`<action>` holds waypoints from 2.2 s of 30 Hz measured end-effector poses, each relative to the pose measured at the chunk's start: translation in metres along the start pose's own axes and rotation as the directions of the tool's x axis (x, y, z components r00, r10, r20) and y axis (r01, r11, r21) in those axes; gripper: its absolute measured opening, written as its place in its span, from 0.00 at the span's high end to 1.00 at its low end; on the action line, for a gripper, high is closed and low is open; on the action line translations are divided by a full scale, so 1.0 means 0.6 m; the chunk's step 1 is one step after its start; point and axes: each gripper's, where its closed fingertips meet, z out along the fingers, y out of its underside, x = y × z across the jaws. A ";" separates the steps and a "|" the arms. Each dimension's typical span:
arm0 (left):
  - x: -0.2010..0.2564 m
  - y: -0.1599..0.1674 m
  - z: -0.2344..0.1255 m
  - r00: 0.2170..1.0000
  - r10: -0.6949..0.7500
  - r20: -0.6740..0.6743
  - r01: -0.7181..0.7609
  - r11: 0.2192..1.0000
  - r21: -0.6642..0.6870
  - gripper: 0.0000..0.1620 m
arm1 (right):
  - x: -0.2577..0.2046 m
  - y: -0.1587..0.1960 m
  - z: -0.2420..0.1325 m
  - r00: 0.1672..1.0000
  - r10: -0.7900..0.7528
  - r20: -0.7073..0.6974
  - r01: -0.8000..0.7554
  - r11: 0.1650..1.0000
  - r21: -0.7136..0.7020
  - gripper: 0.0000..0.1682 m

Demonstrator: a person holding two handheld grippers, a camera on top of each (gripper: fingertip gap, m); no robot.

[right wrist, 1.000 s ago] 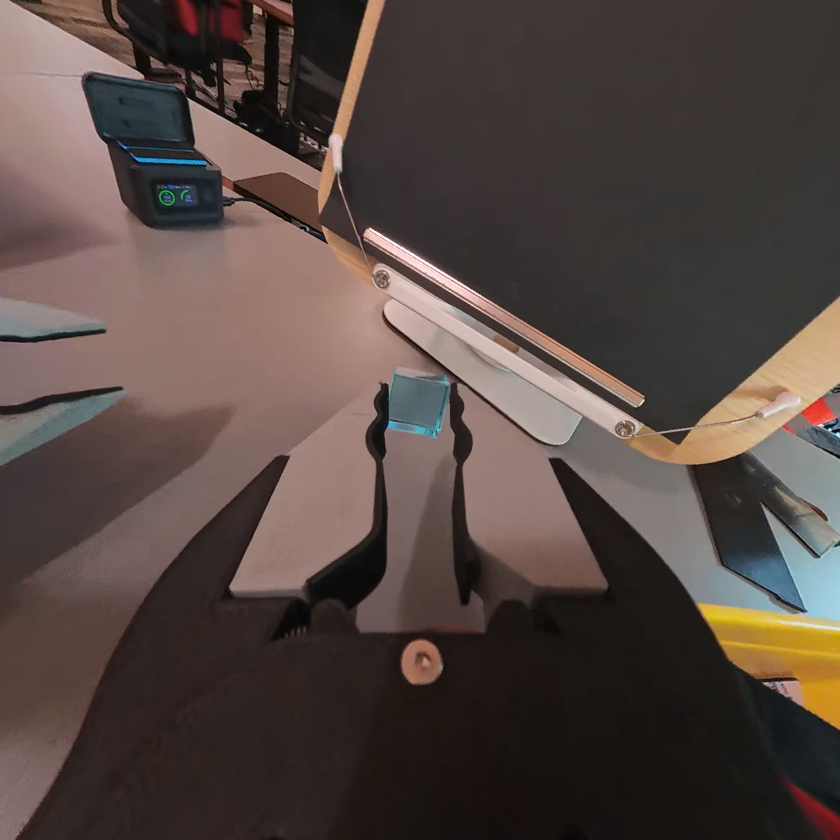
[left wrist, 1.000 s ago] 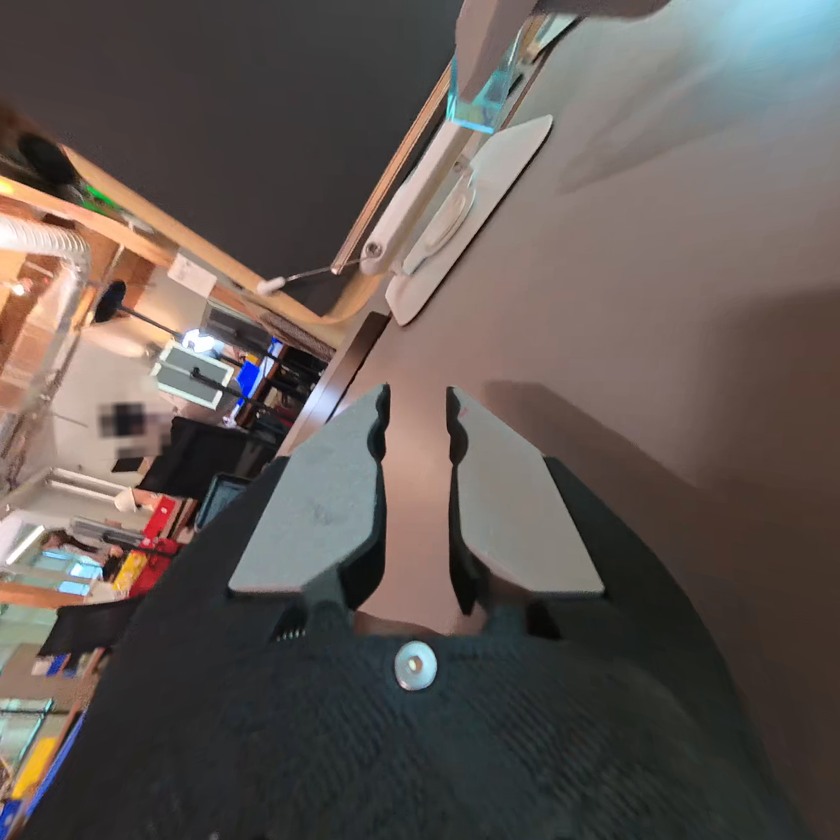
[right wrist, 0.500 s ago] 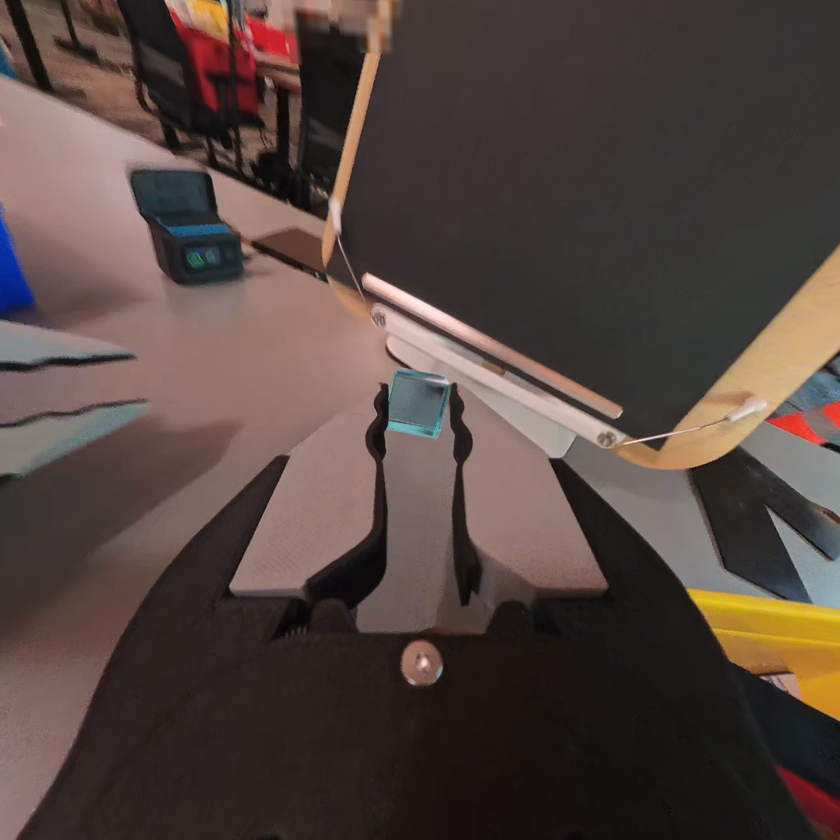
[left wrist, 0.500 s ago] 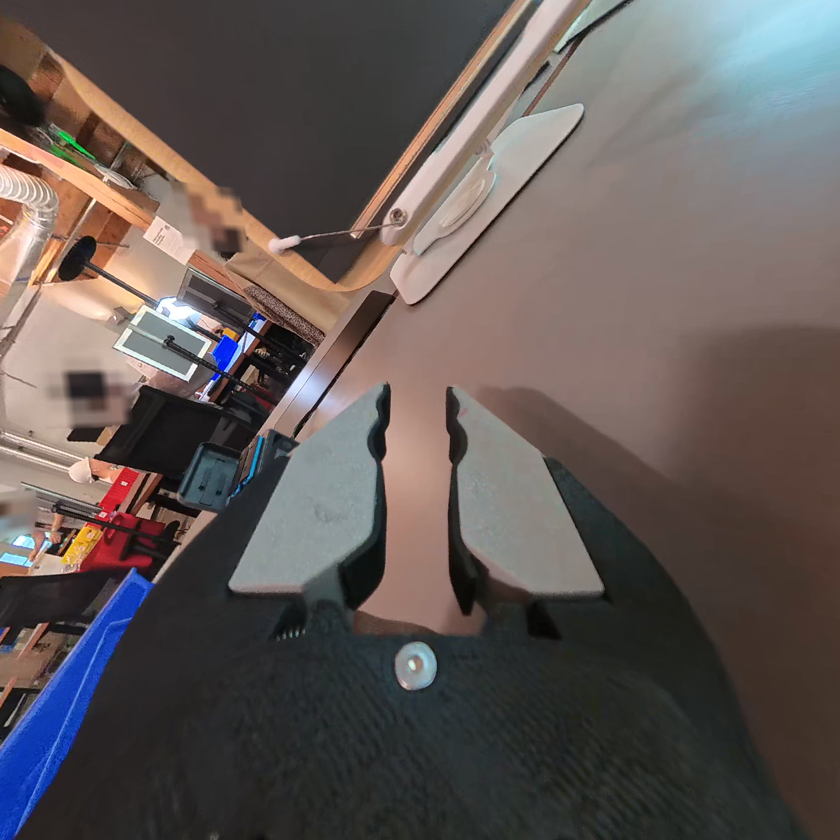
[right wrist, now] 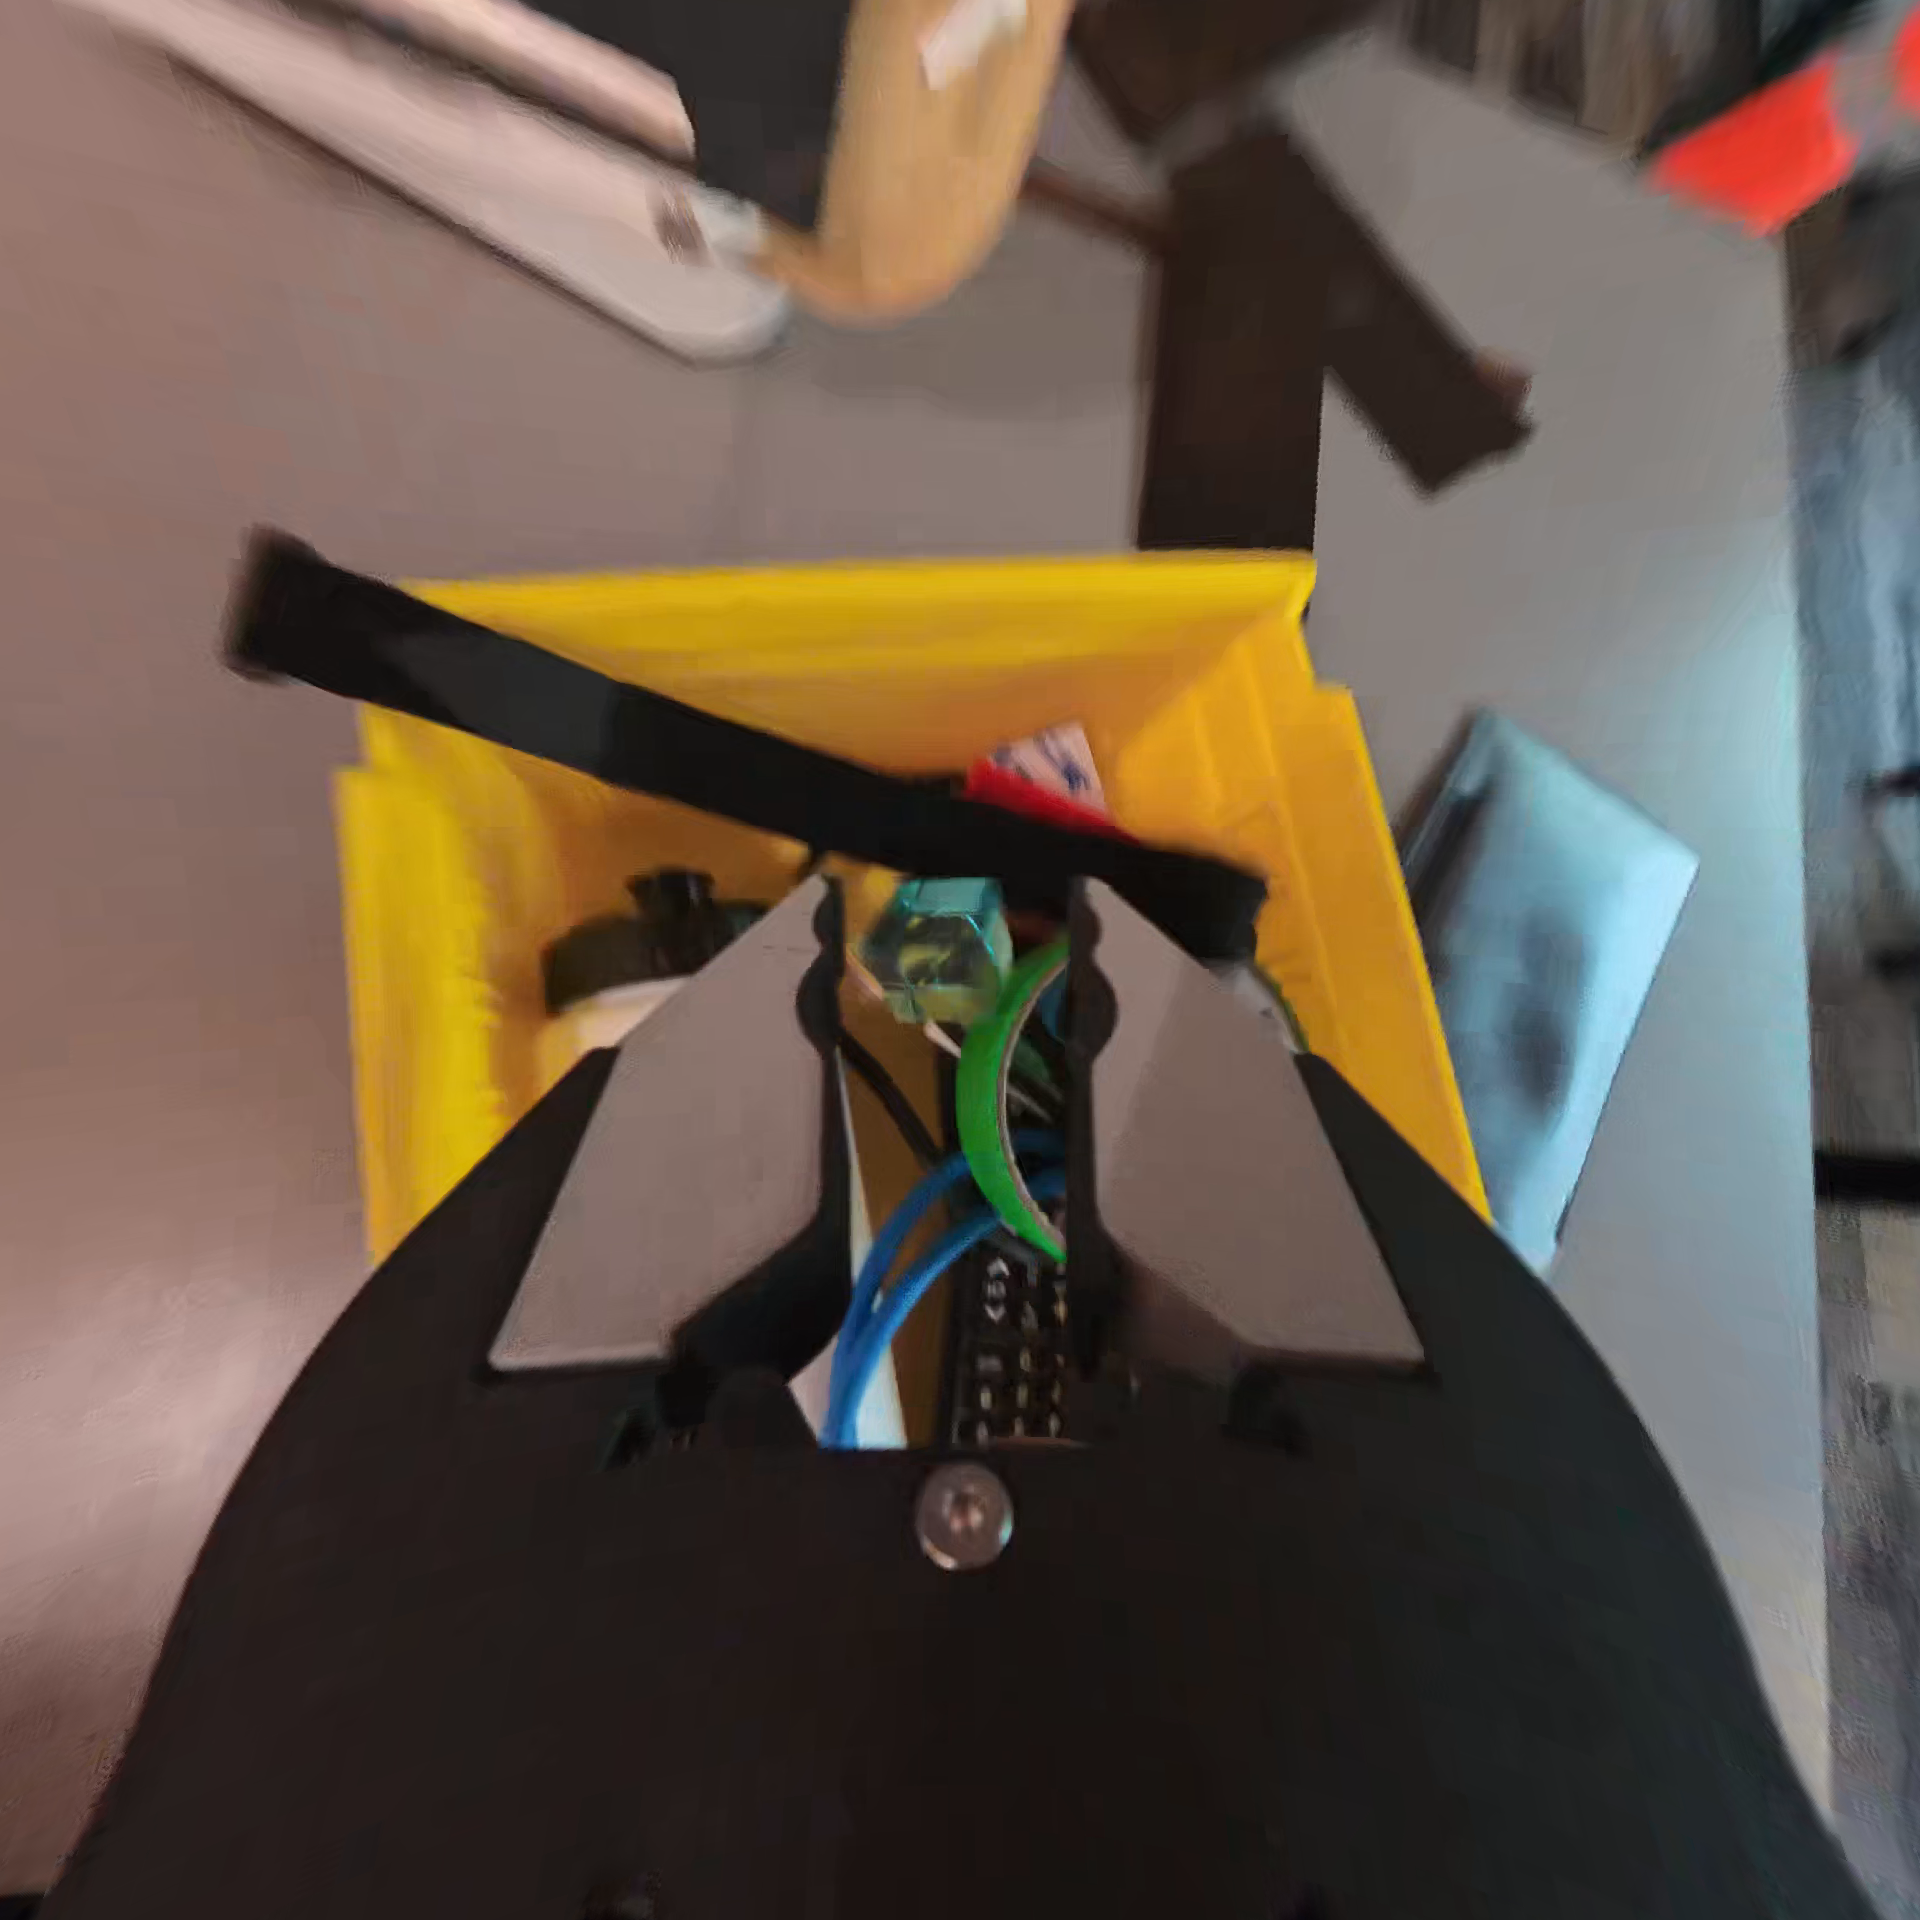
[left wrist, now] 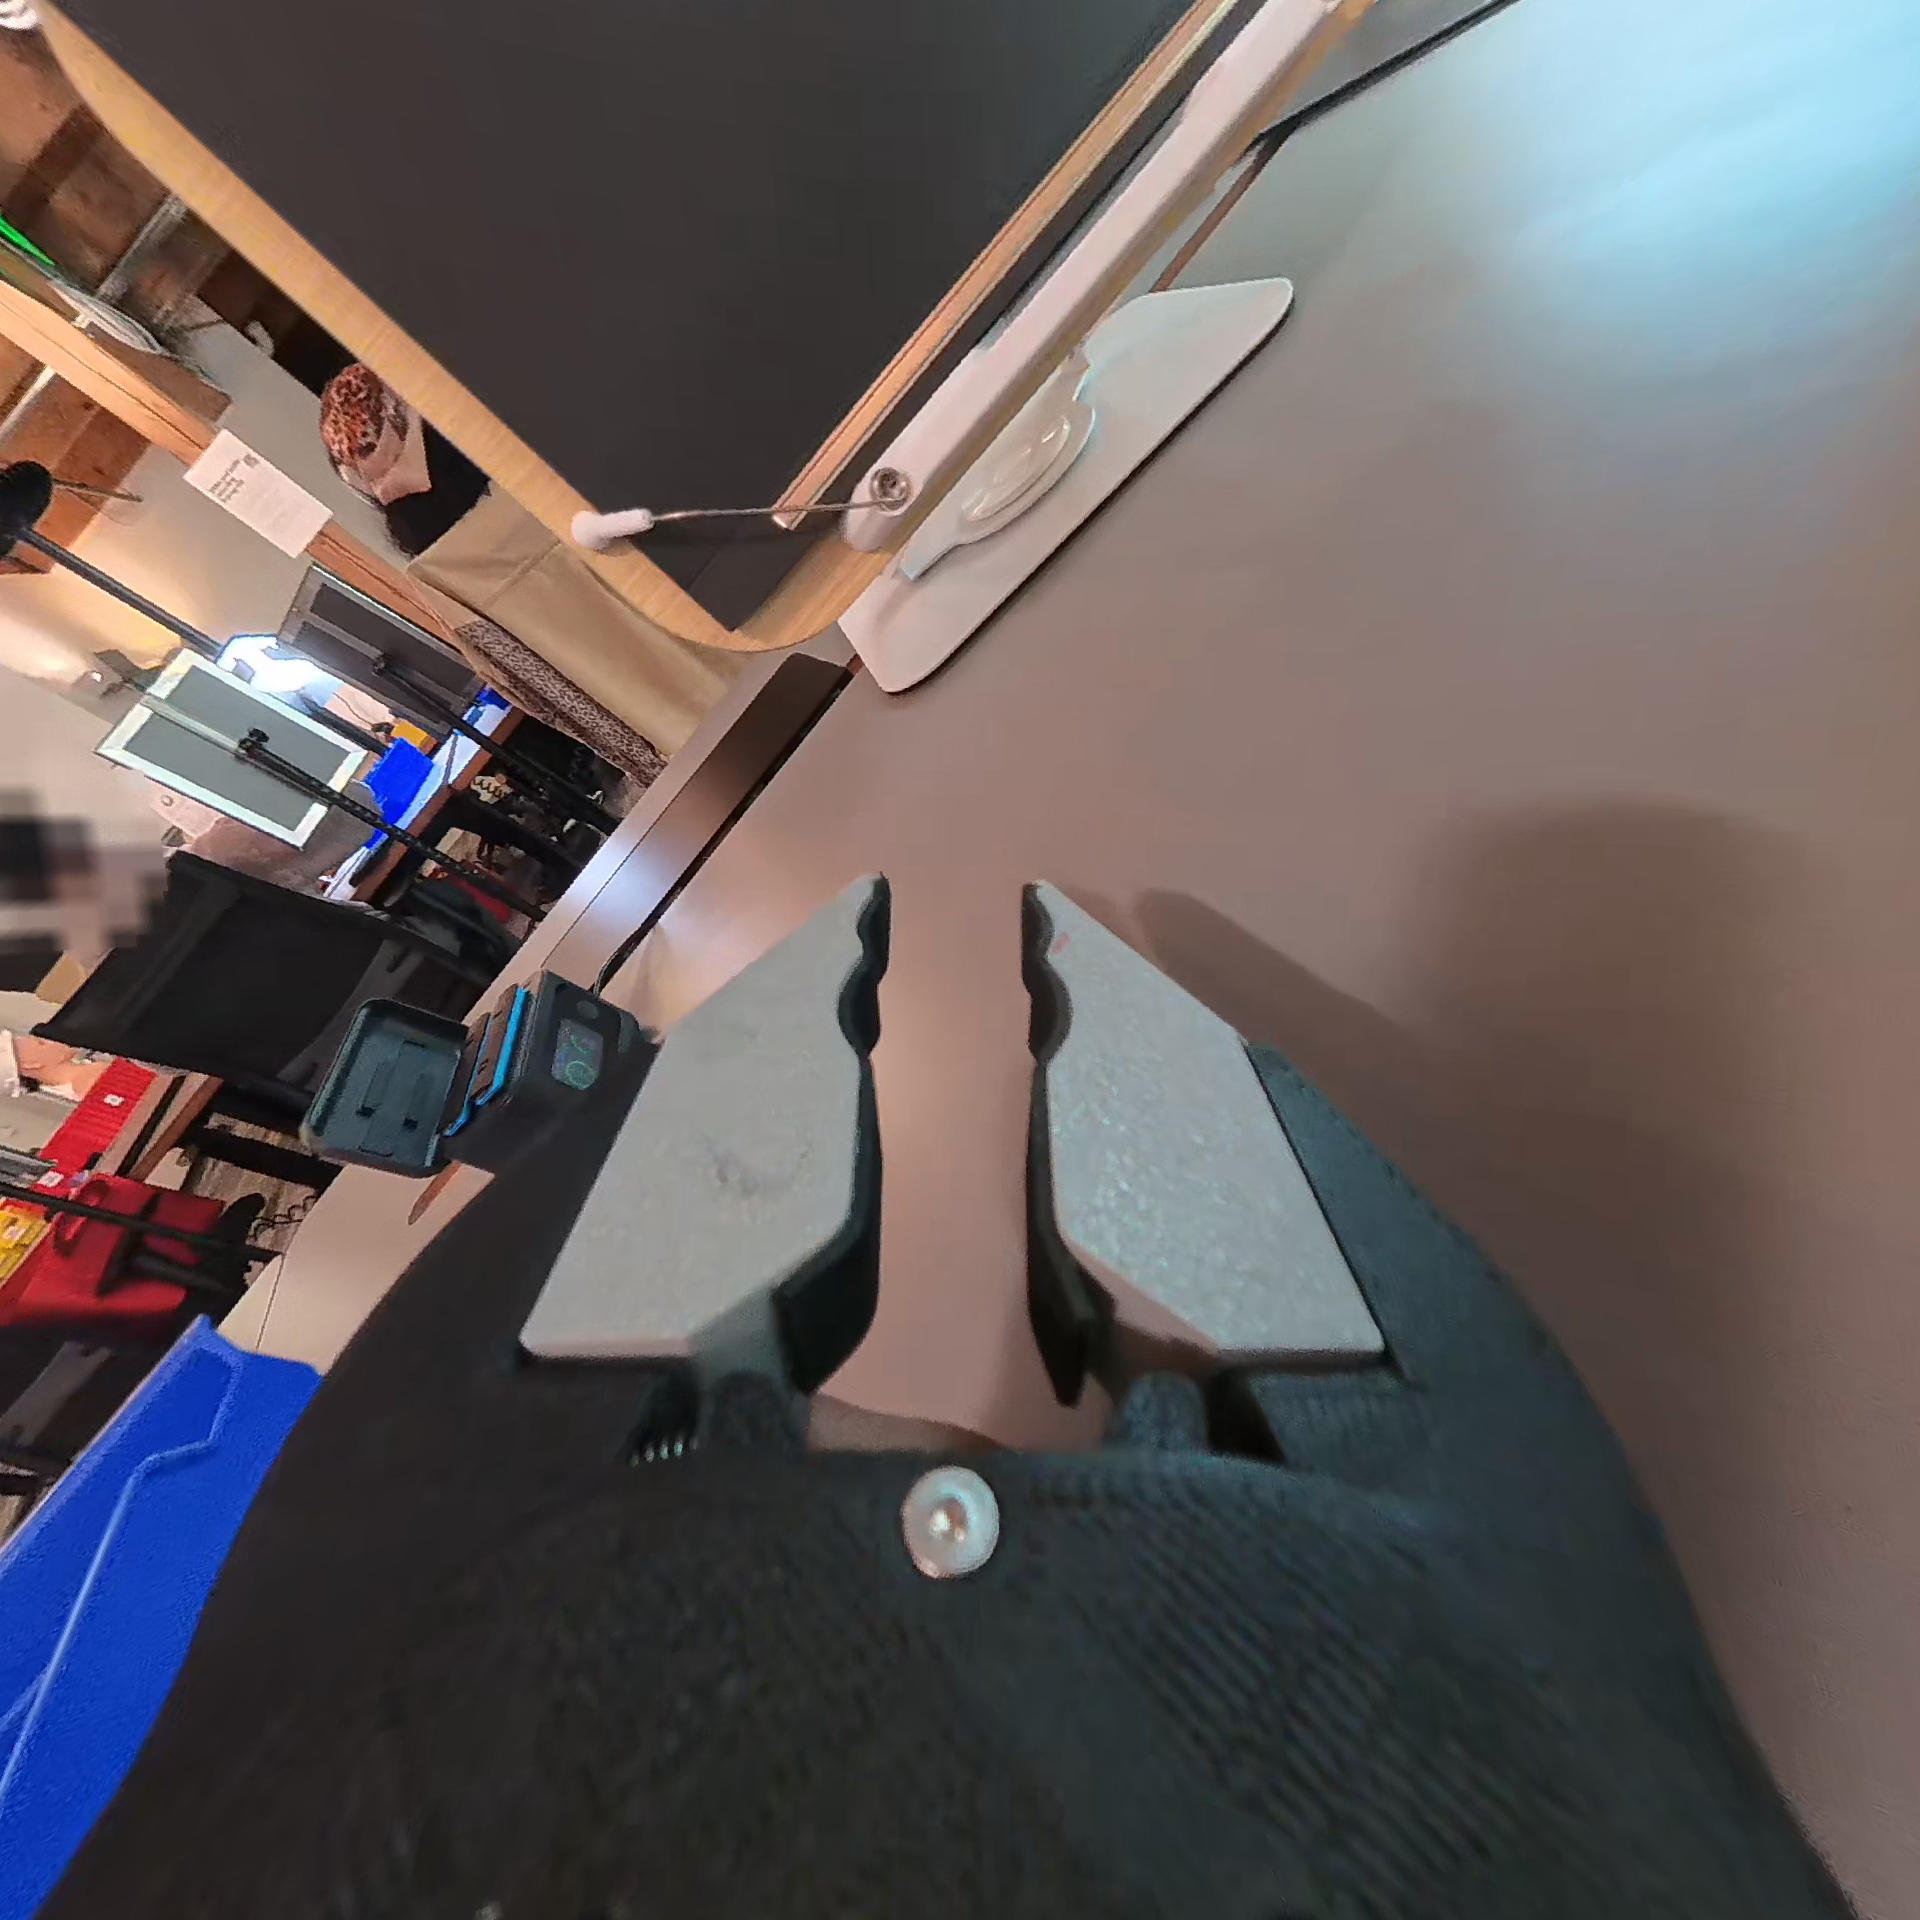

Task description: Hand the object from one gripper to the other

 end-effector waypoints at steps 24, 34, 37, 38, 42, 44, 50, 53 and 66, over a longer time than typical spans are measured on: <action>0.022 -0.008 -0.040 0.993 -0.099 -0.066 0.098 0.995 -0.028 0.81 | -0.510 -0.123 0.136 0.887 -0.252 0.388 0.081 0.911 0.404 0.68; -0.093 -0.085 -0.298 0.935 -0.315 -0.159 0.329 0.942 0.063 0.80 | -0.528 -0.105 0.144 0.871 -0.448 0.201 0.334 0.841 0.426 0.72; -0.206 -0.018 -0.352 0.884 -0.458 -0.094 0.462 0.887 0.013 0.81 | -0.527 -0.106 0.137 0.875 -0.442 0.197 0.324 0.837 0.441 0.73; -0.234 0.019 -0.355 0.870 -0.490 -0.062 0.489 0.872 -0.026 0.79 | -0.527 -0.105 0.136 0.876 -0.438 0.203 0.318 0.839 0.441 0.73; -0.237 0.180 -0.318 0.732 -0.673 -0.105 0.615 0.719 -0.324 0.65 | -0.525 -0.105 0.135 0.881 -0.421 0.214 0.299 0.848 0.438 0.73; -0.209 0.219 -0.296 0.613 -0.773 -0.166 0.663 0.617 -0.424 0.69 | -0.524 -0.105 0.135 0.883 -0.419 0.212 0.298 0.849 0.437 0.73; -0.189 0.230 -0.256 0.337 -0.906 -0.256 0.743 0.423 -0.519 0.71 | -0.527 -0.103 0.138 0.878 -0.430 0.208 0.314 0.848 0.427 0.74; -0.174 0.247 -0.240 0.331 -0.914 -0.235 0.715 0.406 -0.569 0.71 | -0.529 -0.102 0.138 0.874 -0.435 0.219 0.317 0.849 0.423 0.74; -0.173 0.248 -0.225 0.270 -0.930 -0.248 0.748 0.365 -0.555 0.80 | -0.523 -0.110 0.124 0.871 -0.353 0.342 0.180 0.876 0.448 0.75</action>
